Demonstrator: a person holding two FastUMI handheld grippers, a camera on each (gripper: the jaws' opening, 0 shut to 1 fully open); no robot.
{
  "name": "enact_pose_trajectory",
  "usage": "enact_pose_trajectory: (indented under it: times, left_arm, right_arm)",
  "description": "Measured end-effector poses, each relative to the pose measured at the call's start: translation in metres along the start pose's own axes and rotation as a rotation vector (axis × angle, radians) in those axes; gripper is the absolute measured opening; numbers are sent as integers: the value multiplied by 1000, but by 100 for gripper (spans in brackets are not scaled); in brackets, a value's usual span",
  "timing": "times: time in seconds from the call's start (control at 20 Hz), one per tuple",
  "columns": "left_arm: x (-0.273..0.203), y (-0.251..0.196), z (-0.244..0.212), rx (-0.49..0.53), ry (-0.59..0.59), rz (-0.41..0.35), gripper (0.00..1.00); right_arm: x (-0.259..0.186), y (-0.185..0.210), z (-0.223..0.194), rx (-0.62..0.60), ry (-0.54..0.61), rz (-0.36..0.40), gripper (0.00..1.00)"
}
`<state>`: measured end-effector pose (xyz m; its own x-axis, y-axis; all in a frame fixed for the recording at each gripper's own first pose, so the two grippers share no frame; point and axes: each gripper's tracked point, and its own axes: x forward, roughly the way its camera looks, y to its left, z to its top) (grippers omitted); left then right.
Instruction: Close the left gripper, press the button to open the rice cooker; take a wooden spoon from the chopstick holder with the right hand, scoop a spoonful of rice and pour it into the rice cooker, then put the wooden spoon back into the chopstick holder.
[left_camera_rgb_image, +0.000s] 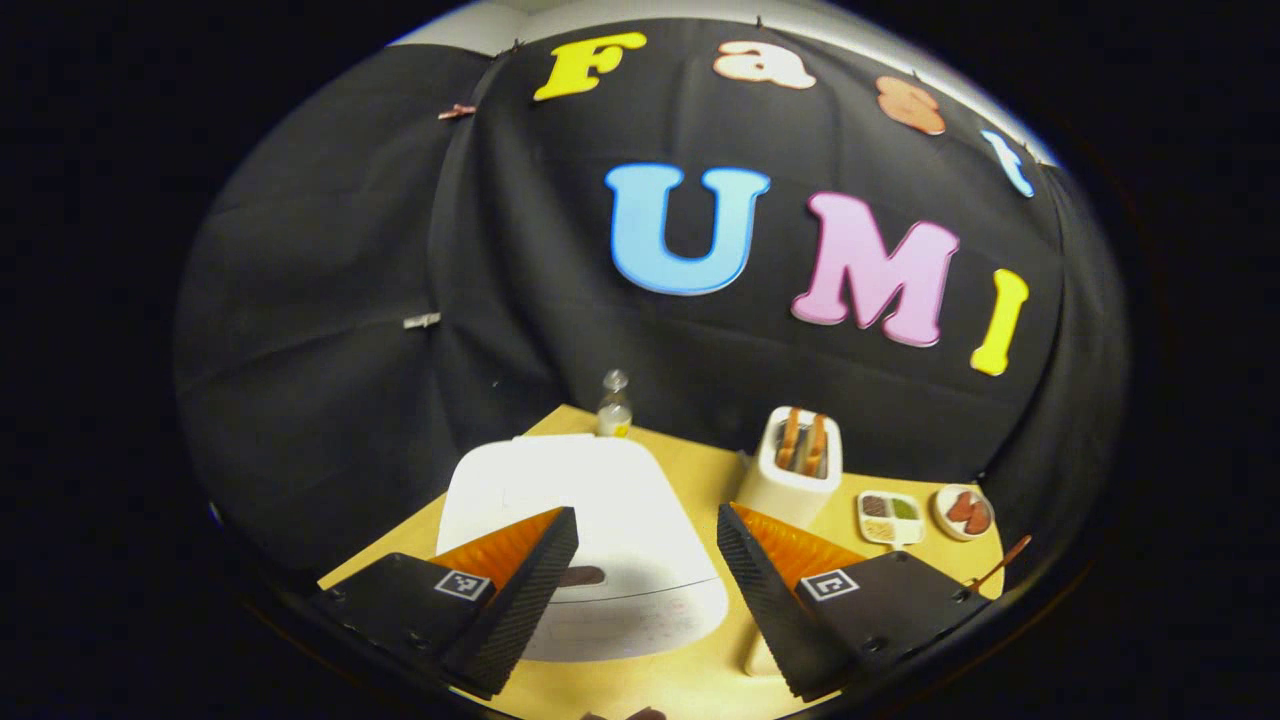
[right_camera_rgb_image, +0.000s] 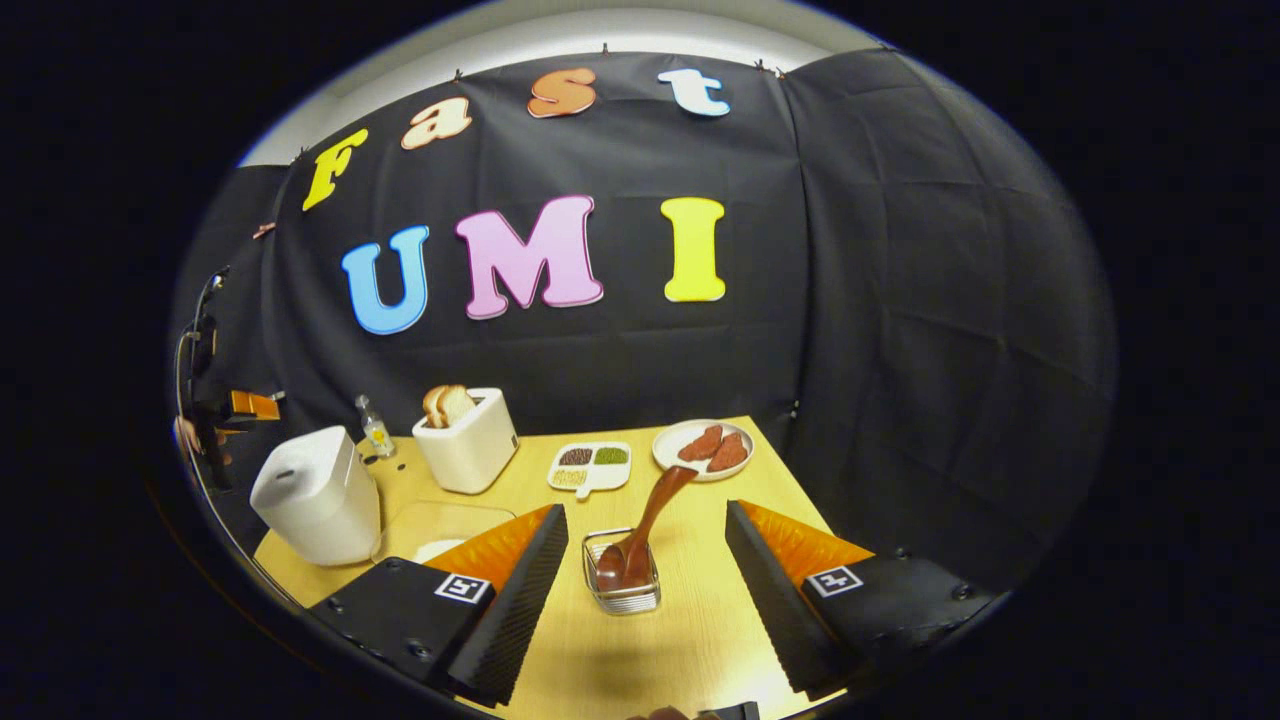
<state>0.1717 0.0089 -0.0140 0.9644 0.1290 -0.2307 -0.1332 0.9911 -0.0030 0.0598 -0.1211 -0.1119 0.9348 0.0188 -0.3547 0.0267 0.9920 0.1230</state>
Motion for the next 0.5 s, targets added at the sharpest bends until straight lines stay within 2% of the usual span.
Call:
enact_pose_trajectory:
  times: [0.15,0.3,0.5]
  left_arm:
    - [-48,-16,26,25,-66,-105,96]
    - [-96,-19,33,40,-118,-172,96]
    - [-141,-12,13,29,-129,-255,96]
  right_arm:
    - [-22,10,38,48,-73,-40,98]
    - [-50,18,67,85,-166,-66,98]
    - [-88,24,67,85,-217,-108,98]
